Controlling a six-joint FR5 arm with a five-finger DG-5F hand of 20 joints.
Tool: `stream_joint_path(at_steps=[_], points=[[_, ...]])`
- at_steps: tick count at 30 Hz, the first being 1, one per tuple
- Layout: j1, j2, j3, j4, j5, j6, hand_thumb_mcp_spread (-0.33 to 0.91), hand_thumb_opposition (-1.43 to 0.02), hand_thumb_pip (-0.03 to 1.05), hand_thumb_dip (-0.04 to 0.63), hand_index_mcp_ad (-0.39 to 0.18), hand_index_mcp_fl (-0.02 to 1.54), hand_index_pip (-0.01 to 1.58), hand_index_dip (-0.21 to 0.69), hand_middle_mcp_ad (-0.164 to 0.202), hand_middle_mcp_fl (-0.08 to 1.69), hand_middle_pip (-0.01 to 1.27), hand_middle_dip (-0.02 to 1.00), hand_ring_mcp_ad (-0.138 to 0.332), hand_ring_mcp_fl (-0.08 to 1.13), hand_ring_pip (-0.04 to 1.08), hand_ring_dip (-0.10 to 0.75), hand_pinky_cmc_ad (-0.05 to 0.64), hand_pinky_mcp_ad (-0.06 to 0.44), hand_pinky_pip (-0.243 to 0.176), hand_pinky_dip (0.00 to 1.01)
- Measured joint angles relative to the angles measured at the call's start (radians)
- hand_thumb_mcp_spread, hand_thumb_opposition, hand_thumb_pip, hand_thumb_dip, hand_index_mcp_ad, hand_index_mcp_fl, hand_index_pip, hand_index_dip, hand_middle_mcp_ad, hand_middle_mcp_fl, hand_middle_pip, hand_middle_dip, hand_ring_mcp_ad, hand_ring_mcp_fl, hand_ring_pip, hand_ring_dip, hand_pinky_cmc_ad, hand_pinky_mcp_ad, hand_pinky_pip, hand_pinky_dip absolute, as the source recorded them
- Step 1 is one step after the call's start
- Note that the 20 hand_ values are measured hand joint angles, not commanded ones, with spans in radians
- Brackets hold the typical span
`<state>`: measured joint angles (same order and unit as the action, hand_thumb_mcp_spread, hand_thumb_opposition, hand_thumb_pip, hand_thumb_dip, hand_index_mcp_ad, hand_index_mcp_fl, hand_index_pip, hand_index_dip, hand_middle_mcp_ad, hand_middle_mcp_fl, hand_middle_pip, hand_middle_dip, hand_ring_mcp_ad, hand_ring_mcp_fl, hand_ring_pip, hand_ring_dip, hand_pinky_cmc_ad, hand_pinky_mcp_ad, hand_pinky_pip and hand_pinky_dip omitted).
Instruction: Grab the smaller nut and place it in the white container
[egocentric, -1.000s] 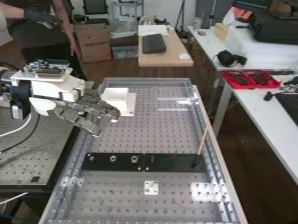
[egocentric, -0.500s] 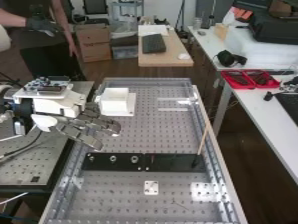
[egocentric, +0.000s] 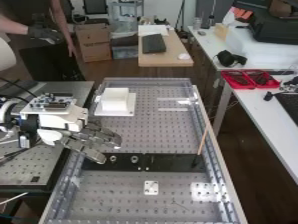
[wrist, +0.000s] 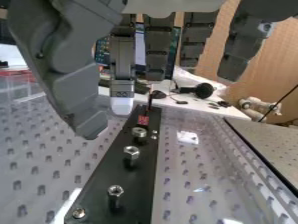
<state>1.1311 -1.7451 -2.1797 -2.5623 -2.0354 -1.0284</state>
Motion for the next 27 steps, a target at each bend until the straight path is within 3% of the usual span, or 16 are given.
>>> stream_joint_path(at_steps=[10,21,27], points=[[-0.027,-0.052,-0.023,0.101,-0.052,-0.001,0.42,-0.83,0.71,0.206,-0.099,0.00,1.52,0.208,0.031,0.22,0.12,0.26,0.112,0.05,0.11,0.138,0.351,0.311,0.051,0.20],[-0.056,-0.099,-0.021,0.158,-0.096,-0.009,0.42,-0.83,0.72,0.206,-0.119,0.00,1.56,0.208,0.035,0.20,0.11,0.26,0.112,0.04,0.11,0.138,0.351,0.316,0.052,0.20],[-0.066,-0.119,-0.020,0.173,-0.112,-0.020,0.41,-0.85,0.73,0.206,-0.119,0.00,1.56,0.208,0.035,0.08,0.11,0.25,0.110,0.01,0.09,0.136,0.333,0.278,0.033,0.18]])
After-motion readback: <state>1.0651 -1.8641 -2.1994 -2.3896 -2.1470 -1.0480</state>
